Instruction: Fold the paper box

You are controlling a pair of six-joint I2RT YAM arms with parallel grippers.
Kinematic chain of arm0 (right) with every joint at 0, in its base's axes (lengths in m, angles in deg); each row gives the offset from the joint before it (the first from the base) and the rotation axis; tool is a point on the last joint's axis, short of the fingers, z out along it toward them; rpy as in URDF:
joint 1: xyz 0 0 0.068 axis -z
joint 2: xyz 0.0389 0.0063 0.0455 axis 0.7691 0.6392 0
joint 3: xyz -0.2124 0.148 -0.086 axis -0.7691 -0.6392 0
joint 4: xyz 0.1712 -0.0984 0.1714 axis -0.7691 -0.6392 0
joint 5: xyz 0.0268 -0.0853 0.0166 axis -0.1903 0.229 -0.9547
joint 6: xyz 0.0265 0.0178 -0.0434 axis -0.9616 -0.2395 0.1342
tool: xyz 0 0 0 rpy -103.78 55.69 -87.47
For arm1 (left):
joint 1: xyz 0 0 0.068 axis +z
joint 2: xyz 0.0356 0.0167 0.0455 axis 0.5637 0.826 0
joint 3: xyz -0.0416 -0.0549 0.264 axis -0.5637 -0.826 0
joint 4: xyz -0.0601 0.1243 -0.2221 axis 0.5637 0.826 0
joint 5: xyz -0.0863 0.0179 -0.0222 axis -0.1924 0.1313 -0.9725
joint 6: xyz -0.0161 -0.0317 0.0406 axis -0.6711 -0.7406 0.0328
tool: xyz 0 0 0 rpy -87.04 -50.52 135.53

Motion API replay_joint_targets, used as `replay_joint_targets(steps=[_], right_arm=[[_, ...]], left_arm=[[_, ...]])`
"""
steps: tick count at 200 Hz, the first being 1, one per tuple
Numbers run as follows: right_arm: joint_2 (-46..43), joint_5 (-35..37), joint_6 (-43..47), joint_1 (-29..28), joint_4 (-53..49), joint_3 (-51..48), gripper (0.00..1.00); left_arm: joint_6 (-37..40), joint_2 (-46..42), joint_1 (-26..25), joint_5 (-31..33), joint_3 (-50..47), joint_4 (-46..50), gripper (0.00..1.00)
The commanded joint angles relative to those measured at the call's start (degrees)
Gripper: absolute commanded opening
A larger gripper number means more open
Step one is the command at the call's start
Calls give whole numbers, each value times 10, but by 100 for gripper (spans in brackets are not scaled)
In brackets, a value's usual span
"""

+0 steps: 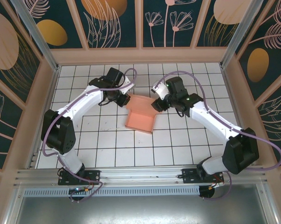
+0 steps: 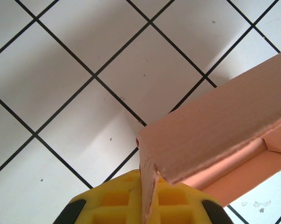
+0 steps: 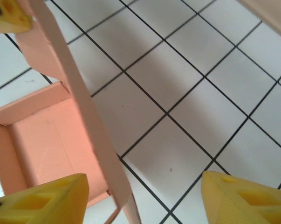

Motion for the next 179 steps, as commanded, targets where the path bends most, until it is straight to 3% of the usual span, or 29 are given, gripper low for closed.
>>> replay_joint_targets(steps=[1, 67, 124, 141, 163, 179], right_arm=[[14, 27, 12, 3, -31, 18, 57], [23, -17, 25, 37, -79, 25, 32], [63, -53, 48, 43, -108, 53, 29], [70, -62, 51, 48, -115, 65, 22], [75, -66, 59, 51, -121, 72, 20], [80, -62, 62, 56, -128, 75, 11]], left_arm=[[-10, -14, 3, -20, -9, -11, 0], [-8, -11, 4, -28, -9, -16, 0], [3, -3, 4, -36, -7, -10, 0], [5, -1, 4, -35, -5, -9, 0], [6, -1, 4, -35, -5, -9, 0], [8, 0, 4, -34, -5, -9, 0]])
